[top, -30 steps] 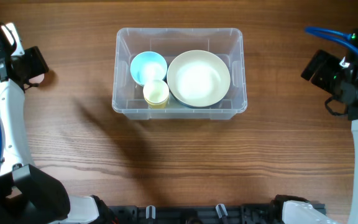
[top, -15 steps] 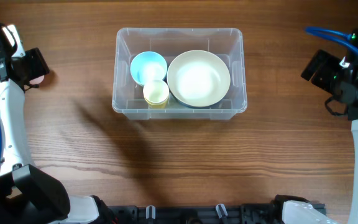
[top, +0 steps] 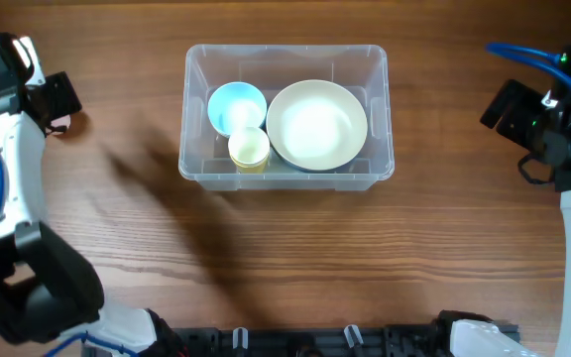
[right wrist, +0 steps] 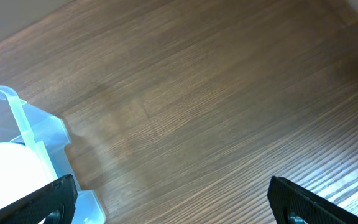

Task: Pack container
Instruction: 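Move the left gripper back over the pink cup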

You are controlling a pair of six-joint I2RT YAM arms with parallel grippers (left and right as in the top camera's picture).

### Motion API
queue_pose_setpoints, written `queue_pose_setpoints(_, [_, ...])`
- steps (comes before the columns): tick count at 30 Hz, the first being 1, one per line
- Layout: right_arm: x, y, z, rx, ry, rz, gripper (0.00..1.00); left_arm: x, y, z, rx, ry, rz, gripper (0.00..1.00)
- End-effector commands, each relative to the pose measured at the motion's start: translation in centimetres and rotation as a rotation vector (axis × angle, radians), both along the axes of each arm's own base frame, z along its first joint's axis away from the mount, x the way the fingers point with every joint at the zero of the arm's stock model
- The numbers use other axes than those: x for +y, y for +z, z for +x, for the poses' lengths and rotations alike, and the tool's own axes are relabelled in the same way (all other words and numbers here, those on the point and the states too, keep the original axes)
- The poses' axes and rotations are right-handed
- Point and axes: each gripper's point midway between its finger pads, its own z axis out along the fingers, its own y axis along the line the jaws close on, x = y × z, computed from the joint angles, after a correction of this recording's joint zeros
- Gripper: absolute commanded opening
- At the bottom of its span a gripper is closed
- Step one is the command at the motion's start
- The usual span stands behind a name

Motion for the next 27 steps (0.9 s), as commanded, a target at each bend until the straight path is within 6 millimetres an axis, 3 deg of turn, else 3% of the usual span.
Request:
queue_pose_setpoints(1, [-0.4,0.5,0.3,-0.014,-0.022,-0.009,1.00,1.8,-1.4,0.5,0.031,0.030,0.070,0.66])
queue_pose_setpoints(4, [-0.4,0.5,0.3,-0.014,-0.022,-0.009,0.99,2.1,-2.3,1.2,0.030,0.019,0.079,0.60])
queue_pose_setpoints(16, [-0.4,0.5,0.3,-0.015,-0.022,-0.009,1.00,2.7,-8.0,3.6,0.094,-0.106,0.123,0.65])
queue_pose_setpoints(22, [-0.4,0.5,0.3,-0.014,-0.022,-0.009,1.00,3.0,-8.7,4.4,0.080,-0.118,0.136,0.66])
queue_pose_setpoints(27, [-0.4,0.5,0.3,-0.015,-0.022,-0.009,1.00,2.9,-9.8,4.4,0.097,-0.124,0.129,0.58])
